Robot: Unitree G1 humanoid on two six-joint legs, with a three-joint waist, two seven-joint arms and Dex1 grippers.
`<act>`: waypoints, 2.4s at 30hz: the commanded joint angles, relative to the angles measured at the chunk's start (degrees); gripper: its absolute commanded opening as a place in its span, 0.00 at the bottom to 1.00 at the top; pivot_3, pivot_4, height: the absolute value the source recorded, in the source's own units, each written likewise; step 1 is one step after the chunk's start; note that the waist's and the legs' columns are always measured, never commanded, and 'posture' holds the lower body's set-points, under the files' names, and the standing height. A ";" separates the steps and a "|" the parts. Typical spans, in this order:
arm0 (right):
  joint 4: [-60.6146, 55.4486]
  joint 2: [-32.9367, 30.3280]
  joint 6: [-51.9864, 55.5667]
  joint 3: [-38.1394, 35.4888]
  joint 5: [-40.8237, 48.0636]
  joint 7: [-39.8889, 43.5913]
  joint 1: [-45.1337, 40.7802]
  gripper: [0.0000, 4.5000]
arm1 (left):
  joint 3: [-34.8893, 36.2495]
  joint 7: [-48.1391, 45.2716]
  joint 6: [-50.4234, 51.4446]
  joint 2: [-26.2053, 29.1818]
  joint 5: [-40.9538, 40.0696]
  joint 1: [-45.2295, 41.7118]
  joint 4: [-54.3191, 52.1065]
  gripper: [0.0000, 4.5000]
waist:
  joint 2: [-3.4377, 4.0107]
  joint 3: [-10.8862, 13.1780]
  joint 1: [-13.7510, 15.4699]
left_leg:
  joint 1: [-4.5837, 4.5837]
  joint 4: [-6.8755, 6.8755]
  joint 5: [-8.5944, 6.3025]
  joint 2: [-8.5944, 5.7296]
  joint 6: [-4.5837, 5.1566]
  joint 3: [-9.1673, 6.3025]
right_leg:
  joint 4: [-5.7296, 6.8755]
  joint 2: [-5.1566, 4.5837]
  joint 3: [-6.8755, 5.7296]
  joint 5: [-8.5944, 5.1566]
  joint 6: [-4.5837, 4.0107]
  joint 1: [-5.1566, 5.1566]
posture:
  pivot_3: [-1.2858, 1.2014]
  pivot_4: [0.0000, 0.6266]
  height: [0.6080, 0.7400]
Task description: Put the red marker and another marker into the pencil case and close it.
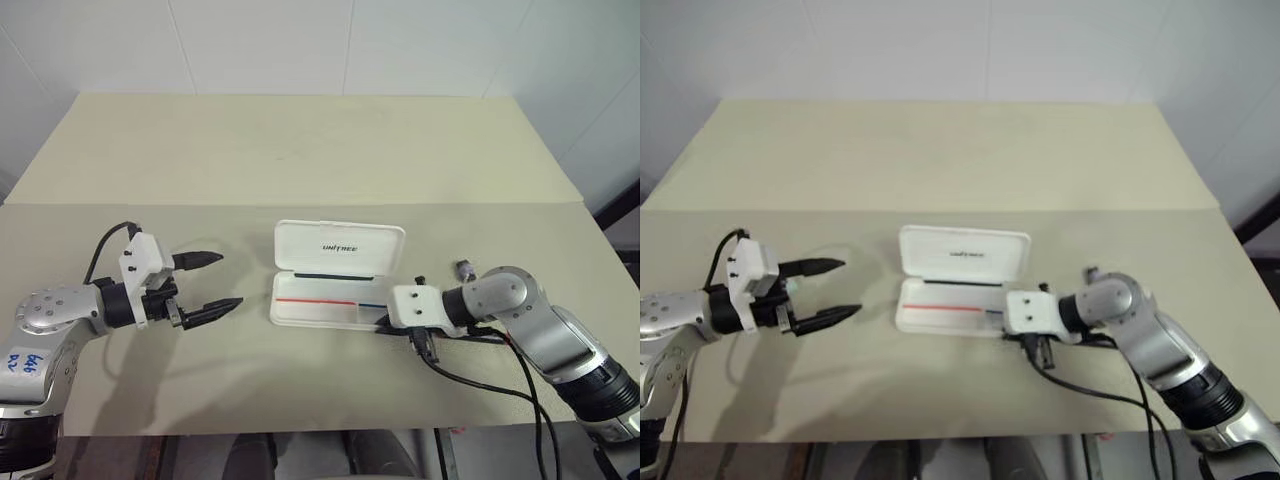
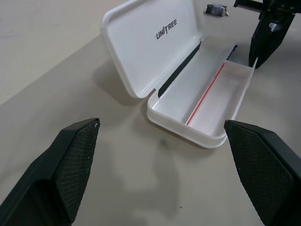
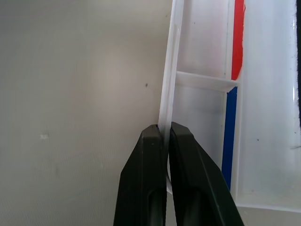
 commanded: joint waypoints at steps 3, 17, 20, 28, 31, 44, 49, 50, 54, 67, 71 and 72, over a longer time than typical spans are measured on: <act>5.03 0.17 -10.15 -0.26 -1.25 -0.40 0.44 0.00 | 1.46 0.69 0.90 -0.07 -1.86 1.78 -4.07 1.00 | -0.05 0.01 -0.11 | 0.06 0.01 0.00 0.00 0.00 0.00 | -0.01 0.00 0.00 0.00 0.00 0.07 | 0.52 0.24 1.00; 2.87 1.98 -7.02 -1.74 2.51 1.40 -2.49 0.47 | 2.61 1.26 1.69 0.43 -2.17 2.61 -4.81 1.00 | -0.29 0.14 0.11 | 0.65 -0.23 0.00 0.01 -0.01 0.06 | -0.02 -0.02 0.07 -0.09 -0.15 0.49 | 0.52 0.24 1.00; 0.44 1.47 -4.34 -3.13 4.73 2.04 -2.95 0.47 | 2.43 1.20 1.60 0.36 -2.12 2.45 -4.69 1.00 | -0.26 0.16 -0.04 | 0.61 -0.33 -0.02 0.06 -0.04 0.07 | 0.00 0.02 0.06 -0.11 -0.16 0.38 | 0.52 0.24 1.00; -5.45 -1.32 6.69 -10.16 12.80 1.90 -3.43 0.55 | 1.55 0.54 1.94 0.63 -2.41 0.73 -4.44 1.00 | -0.25 0.25 0.07 | 0.61 -0.29 -0.05 0.07 -0.08 0.07 | -0.01 0.02 0.05 -0.13 -0.16 0.41 | 0.52 0.24 1.00; -6.45 -3.37 18.08 -14.31 16.49 -0.34 -4.12 0.77 | 0.58 0.39 2.52 0.36 -2.99 -1.14 -5.16 1.00 | -0.23 0.28 0.26 | 0.61 -0.29 -0.05 0.06 -0.08 0.07 | -0.01 0.01 0.05 -0.13 -0.16 0.41 | 0.52 0.24 1.00; -7.66 -5.68 56.96 -29.06 25.67 -17.26 -7.64 0.98 | -6.94 -3.57 4.28 0.24 -4.89 -10.64 -5.47 1.00 | -0.13 0.35 1.11 | 0.46 -0.35 -0.06 0.05 -0.07 0.11 | -0.15 0.02 0.08 -0.13 -0.16 0.27 | 0.52 0.24 1.00; -14.58 -6.29 54.21 -34.02 31.82 -14.65 -2.70 0.98 | -7.78 -5.61 2.87 1.33 -3.33 -11.15 -3.30 1.00 | -0.05 0.39 1.38 | 0.24 -0.36 -0.10 0.06 0.01 0.08 | -0.34 0.04 0.04 -0.12 -0.11 0.17 | 0.52 0.24 1.00; -15.40 -8.59 52.60 -34.20 31.74 -13.32 -0.25 0.98 | -7.72 -6.02 2.64 1.64 -3.21 -11.00 -3.01 1.00 | -0.02 0.41 1.47 | 0.16 -0.34 -0.11 0.06 0.01 0.06 | -0.36 0.03 0.01 -0.13 -0.09 0.12 | 0.52 0.24 1.00; -14.88 -21.30 34.79 -36.03 23.96 -2.99 16.20 0.98 | -7.90 -6.88 1.65 1.98 -2.73 -10.73 -2.18 1.00 | 0.14 0.51 2.63 | -0.16 -0.23 -0.17 -0.03 0.04 0.05 | -0.50 -0.08 -0.01 -0.19 0.05 0.00 | 0.52 0.24 1.00; -0.49 -23.49 5.01 -36.01 11.96 2.01 30.79 0.98 | -11.21 -7.37 0.40 0.51 -2.20 -11.51 -2.86 1.00 | 0.16 0.53 2.71 | 0.00 0.47 -0.22 -0.03 0.11 0.07 | -0.23 -0.03 0.05 -0.14 0.23 0.28 | 0.52 0.24 1.00; 1.22 -21.77 3.88 -31.47 10.92 0.64 28.37 0.98 | -10.42 -7.49 0.96 1.35 -2.63 -11.31 -3.39 1.00 | 0.16 0.53 2.79 | -0.01 0.68 -0.22 -0.04 0.12 0.06 | -0.12 -0.04 0.08 -0.10 0.28 0.33 | 0.52 0.24 1.00; 1.80 -21.34 3.51 -30.18 10.55 0.45 27.64 0.98 | -10.20 -7.54 1.09 1.61 -2.75 -11.12 -3.63 1.00 | 0.16 0.53 2.79 | 0.00 0.71 -0.22 -0.04 0.12 0.06 | -0.12 -0.04 0.08 -0.10 0.28 0.34 | 0.52 0.24 1.00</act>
